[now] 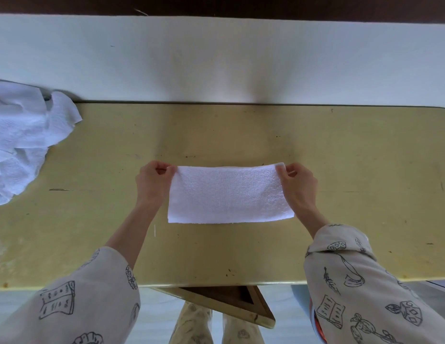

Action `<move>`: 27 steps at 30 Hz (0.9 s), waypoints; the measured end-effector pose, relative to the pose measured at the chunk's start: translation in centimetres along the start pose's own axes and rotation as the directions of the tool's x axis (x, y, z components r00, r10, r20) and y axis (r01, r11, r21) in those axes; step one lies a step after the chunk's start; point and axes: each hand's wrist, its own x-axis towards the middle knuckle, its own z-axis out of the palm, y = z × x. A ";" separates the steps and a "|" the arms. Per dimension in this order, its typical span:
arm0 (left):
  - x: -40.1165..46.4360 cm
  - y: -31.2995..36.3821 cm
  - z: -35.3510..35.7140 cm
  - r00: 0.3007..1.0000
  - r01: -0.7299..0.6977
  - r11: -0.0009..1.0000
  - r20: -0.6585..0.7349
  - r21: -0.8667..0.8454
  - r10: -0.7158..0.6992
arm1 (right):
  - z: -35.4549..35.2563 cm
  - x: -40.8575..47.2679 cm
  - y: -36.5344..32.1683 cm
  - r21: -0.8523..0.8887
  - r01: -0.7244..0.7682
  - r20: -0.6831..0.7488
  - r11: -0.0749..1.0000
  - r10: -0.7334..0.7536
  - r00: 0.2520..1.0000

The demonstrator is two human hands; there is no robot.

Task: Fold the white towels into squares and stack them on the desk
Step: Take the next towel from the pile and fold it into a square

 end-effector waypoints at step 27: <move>-3.3 -6.4 2.1 0.850 -0.504 0.528 0.283 0.684 0.444 | 3.1 -3.2 5.0 -0.612 0.570 0.281 0.548 -0.523 0.804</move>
